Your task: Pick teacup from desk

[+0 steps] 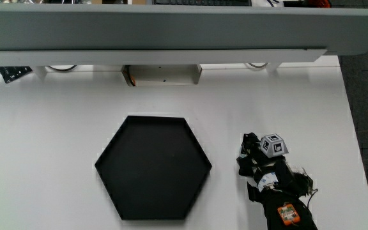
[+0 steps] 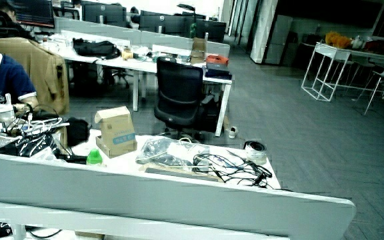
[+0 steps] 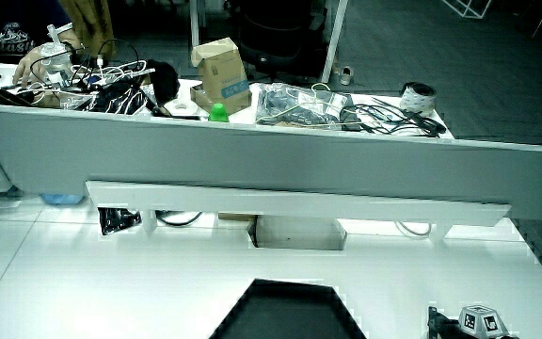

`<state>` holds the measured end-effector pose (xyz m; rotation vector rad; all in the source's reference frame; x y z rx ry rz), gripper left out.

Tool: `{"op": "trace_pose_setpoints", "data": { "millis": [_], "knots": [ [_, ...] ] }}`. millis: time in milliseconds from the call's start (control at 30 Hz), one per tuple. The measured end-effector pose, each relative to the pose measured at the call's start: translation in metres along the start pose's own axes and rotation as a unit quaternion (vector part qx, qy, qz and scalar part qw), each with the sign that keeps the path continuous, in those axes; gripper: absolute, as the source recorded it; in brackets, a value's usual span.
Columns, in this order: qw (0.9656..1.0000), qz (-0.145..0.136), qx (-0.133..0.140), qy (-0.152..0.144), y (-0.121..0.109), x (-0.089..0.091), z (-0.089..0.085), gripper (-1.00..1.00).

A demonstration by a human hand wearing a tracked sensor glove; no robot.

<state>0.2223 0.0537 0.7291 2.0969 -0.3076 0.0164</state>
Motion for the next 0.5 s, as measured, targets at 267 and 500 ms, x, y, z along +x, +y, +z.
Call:
{"op": "trace_pose_setpoints", "data": {
  "millis": [267,500],
  "knots": [
    [0.9990,-0.030,0.031,0.009,0.002,0.014,-0.012,1.00],
    [0.9940,0.015,0.102,0.036,-0.024,0.012,0.013,1.00]
  ]
}}
